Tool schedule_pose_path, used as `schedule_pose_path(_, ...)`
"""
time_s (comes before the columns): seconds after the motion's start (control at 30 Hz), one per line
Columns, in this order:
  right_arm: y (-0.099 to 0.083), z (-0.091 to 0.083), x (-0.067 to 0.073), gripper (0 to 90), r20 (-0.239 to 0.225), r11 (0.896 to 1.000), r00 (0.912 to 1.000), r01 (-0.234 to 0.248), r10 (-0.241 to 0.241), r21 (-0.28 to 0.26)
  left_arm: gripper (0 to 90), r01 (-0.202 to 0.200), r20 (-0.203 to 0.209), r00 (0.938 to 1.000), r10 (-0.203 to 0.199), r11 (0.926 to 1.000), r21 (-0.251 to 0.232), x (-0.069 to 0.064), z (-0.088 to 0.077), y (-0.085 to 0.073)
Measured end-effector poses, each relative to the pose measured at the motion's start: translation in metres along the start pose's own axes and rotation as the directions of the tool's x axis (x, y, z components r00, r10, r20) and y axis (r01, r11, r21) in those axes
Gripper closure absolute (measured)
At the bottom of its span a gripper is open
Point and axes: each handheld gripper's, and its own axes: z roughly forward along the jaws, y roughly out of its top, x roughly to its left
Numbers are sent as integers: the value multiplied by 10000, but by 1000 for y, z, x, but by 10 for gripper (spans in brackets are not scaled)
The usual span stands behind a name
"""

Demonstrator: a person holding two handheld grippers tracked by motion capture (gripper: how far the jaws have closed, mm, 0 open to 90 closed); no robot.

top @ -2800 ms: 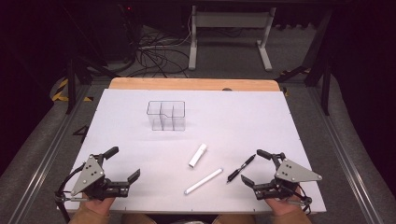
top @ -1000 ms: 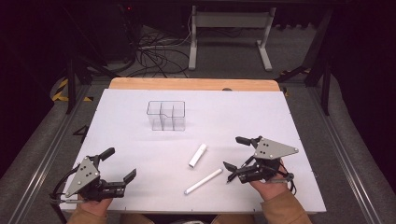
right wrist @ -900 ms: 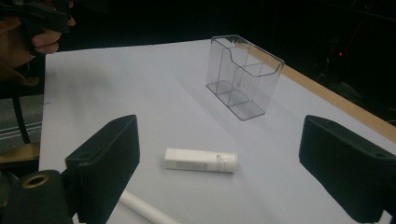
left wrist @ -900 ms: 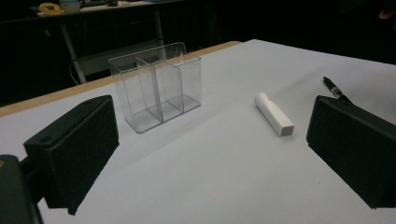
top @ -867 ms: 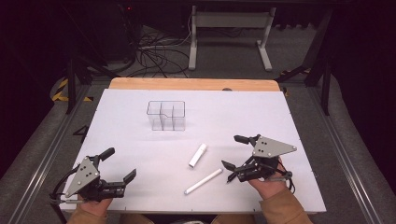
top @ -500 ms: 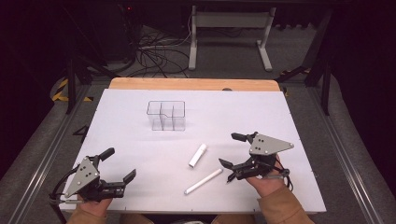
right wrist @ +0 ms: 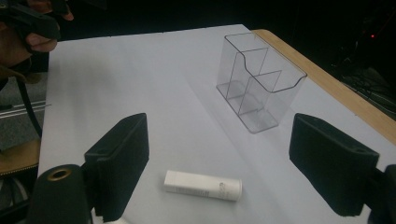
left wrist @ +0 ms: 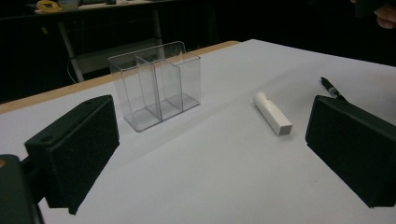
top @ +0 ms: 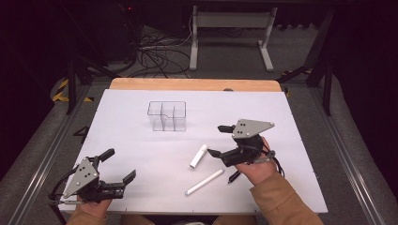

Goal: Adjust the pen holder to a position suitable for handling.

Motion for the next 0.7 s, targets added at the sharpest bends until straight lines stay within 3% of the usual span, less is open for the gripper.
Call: schedule_pose_path(0.7,30,47,-28,243,-265,9972,9991,357,-340,665,39,5,-8,10000,-5,10000,37,2,1,-1)
